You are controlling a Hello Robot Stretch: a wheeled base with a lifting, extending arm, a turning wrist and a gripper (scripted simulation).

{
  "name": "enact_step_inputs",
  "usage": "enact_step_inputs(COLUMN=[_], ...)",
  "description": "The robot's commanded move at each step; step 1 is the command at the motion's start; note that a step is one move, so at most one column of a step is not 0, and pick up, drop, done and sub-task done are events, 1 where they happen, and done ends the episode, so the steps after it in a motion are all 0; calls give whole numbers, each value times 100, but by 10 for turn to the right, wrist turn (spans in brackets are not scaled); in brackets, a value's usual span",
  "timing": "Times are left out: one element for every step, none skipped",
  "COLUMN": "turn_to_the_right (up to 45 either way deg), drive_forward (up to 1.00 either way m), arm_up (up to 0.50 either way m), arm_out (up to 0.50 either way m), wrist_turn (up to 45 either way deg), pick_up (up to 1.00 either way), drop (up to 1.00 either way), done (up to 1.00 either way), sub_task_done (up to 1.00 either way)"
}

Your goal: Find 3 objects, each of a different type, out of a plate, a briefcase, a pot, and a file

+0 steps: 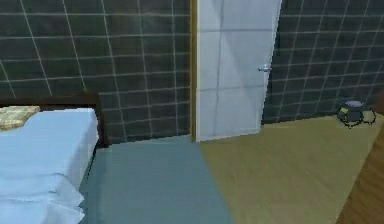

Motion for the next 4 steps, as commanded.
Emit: enact_step_inputs(turn_to_the_right=[0,330,0,330], drive_forward=[50,0,25,0], arm_up=[0,0,0,0], arm_out=[0,0,0,0], wrist_turn=[0,0,0,0], pick_up=[0,0,0,0], drop=[0,0,0,0], done=[0,0,0,0], sub_task_done=[0,0,0,0])
